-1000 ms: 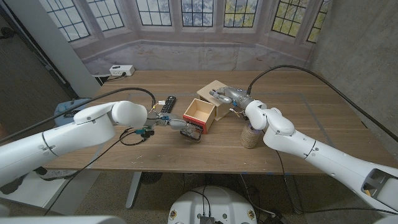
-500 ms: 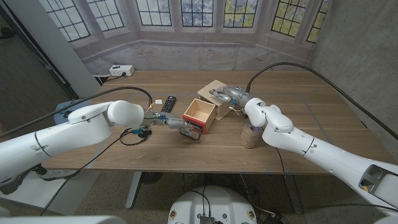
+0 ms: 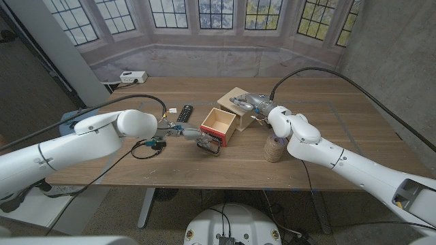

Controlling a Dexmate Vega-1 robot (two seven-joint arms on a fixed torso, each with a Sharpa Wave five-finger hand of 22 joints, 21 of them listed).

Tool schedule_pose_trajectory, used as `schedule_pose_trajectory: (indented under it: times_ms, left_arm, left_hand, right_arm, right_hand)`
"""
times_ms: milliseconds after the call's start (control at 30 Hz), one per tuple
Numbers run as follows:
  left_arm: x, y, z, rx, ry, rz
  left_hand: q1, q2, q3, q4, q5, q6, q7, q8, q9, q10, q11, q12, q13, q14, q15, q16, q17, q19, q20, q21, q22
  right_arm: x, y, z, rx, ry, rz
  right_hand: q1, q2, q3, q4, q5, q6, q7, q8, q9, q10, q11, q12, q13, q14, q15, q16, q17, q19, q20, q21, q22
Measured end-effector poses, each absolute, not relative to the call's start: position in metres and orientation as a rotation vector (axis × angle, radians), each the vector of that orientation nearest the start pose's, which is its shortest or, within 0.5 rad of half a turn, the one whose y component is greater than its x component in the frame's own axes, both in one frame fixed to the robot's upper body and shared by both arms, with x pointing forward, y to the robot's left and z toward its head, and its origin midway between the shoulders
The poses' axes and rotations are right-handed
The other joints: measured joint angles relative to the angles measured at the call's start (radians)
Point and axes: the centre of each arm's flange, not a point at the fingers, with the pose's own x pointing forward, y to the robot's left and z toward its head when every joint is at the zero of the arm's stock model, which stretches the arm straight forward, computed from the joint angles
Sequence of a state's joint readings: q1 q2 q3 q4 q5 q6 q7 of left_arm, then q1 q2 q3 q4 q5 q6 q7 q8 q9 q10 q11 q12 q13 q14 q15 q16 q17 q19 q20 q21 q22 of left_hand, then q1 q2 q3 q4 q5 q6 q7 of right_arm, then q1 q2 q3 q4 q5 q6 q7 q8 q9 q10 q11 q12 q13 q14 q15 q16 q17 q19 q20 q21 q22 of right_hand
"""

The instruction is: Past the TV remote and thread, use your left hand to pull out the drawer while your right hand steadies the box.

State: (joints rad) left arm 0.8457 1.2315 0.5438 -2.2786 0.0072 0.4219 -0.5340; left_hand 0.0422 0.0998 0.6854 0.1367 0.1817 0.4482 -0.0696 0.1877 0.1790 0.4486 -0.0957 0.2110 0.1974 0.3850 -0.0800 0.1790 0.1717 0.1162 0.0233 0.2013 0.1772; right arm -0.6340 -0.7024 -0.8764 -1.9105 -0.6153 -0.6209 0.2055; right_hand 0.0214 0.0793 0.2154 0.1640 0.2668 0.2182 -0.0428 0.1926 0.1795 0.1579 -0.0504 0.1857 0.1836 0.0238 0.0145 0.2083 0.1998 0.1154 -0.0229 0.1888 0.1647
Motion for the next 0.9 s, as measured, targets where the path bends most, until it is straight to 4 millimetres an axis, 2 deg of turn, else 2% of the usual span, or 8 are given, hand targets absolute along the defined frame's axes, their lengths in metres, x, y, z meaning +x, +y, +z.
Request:
schedule_pose_trajectory:
  times_ms: [333, 900]
  left_arm:
    - [0.4887, 0.2181, -0.0173, 1.398, -0.157, -0.653]
    - [0.4812, 0.2235, -0.0208, 1.382, -0.134, -0.654]
  left_hand:
    - [-0.004, 0.004, 0.000, 0.000, 0.000, 0.026, 0.007, 0.006, 0.000, 0.029, -0.003, 0.008, 0.000, 0.041, -0.017, 0.008, -0.001, 0.018, 0.001, 0.000, 0.000]
    - [-0.004, 0.004, 0.004, 0.004, 0.000, 0.038, 0.005, 0.006, 0.000, 0.041, -0.004, 0.008, 0.000, 0.046, -0.011, 0.015, -0.001, 0.023, -0.002, 0.000, 0.000]
  right_arm:
    - [0.5910, -0.1323, -0.0002, -1.472, -0.406, 0.068]
    - [0.5908, -0.1318, -0.0022, -1.476, -0.403, 0.056]
  right_hand:
    - [0.000, 0.000, 0.000, 0.000, 0.000, 0.000, 0.000, 0.000, 0.000, 0.000, 0.000, -0.001, 0.000, 0.000, 0.000, 0.000, 0.000, 0.000, 0.000, -0.001, 0.000]
    - [0.000, 0.000, 0.003, 0.003, 0.000, 0.000, 0.000, 0.000, 0.000, 0.000, 0.000, -0.004, 0.001, 0.000, 0.000, 0.000, 0.000, 0.000, 0.000, -0.002, 0.001]
